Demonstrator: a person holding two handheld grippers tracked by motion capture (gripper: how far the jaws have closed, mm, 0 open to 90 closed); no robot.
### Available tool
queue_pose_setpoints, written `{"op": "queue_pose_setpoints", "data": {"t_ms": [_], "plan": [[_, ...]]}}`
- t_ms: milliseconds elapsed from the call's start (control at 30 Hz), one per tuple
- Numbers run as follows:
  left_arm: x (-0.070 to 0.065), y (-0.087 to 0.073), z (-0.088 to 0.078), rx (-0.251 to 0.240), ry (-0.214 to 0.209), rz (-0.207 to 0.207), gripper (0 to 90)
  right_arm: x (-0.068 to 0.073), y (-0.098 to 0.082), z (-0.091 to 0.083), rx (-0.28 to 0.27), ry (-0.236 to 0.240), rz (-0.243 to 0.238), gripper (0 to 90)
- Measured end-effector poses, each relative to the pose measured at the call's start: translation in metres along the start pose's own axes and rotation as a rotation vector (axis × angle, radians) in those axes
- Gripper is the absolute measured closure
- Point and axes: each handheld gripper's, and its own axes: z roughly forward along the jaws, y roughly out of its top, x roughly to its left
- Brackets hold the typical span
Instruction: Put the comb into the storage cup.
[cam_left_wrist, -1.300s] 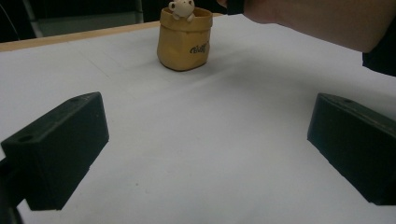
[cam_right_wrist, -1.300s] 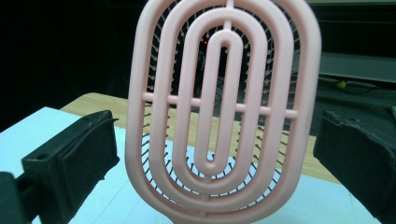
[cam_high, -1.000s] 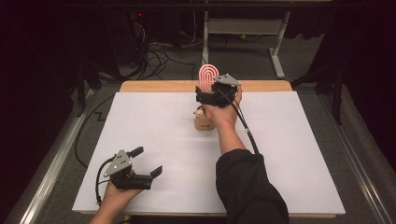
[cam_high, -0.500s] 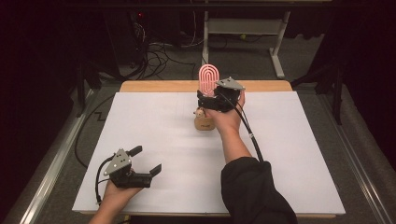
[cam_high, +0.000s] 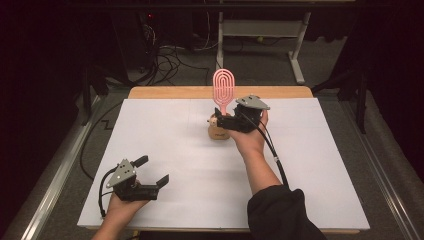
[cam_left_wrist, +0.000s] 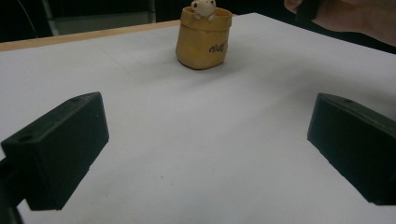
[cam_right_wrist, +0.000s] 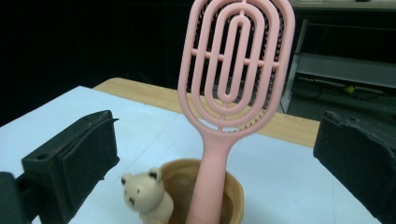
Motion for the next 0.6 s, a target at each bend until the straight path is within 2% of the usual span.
{"op": "queue_pose_setpoints", "data": {"t_ms": [267,467,500,533,600], "plan": [[0.001,-0.002,-0.002,-0.005,0.017,-0.009,0.0,-0.007,-0.021,-0.018,0.019,0.001,-0.018,0.4],[0.003,-0.002,-0.003,0.001,0.026,-0.006,0.0,-0.013,-0.042,-0.031,0.030,0.007,-0.018,0.4],[0.003,-0.003,-0.003,0.002,0.025,-0.008,0.0,-0.015,-0.050,-0.038,0.038,0.000,-0.027,0.4],[0.004,-0.003,-0.003,-0.001,0.027,-0.012,0.0,-0.015,-0.050,-0.038,0.038,0.000,-0.027,0.4],[0.006,-0.004,-0.005,-0.008,0.049,-0.010,0.0,-0.016,-0.058,-0.045,0.041,0.003,-0.039,0.5]]}}
